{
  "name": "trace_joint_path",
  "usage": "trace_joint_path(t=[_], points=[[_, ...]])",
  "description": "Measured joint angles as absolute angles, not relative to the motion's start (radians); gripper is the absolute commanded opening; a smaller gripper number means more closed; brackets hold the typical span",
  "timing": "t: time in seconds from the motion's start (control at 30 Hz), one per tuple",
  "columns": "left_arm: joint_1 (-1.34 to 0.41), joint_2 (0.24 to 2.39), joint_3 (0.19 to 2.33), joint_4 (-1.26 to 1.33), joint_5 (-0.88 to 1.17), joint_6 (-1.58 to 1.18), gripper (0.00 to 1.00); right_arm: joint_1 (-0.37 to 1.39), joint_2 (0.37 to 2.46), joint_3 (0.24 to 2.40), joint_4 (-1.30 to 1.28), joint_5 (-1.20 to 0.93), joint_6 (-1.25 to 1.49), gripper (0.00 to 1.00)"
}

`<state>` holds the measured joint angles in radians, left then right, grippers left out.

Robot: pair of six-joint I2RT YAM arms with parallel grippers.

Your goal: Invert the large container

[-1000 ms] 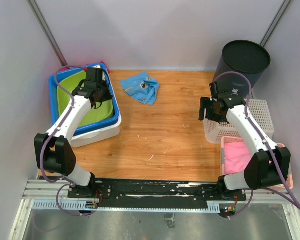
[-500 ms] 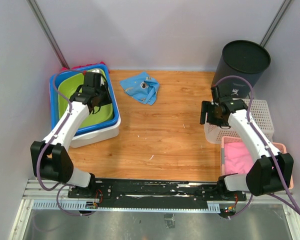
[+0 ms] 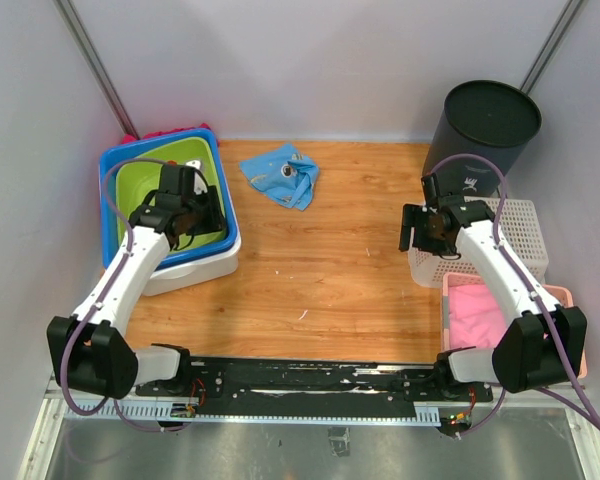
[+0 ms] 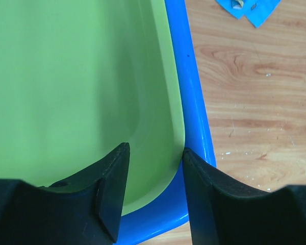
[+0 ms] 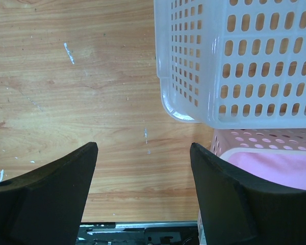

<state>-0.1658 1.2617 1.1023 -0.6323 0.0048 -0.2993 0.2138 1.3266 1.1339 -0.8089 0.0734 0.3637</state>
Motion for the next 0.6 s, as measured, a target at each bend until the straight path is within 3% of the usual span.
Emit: trace_joint_path(t=[0.23, 0.6], points=[[-0.175, 1.289, 1.084, -0.641, 0.039, -0.27, 0.44, 0.214, 1.327, 1.118, -0.809, 0.069, 0.368, 0.75], [-0.224, 1.324, 1.205, -0.723, -0.002, -0.218, 0.03, 0.214, 1.317, 1.118, -0.81, 0.067, 0.369, 0.75]])
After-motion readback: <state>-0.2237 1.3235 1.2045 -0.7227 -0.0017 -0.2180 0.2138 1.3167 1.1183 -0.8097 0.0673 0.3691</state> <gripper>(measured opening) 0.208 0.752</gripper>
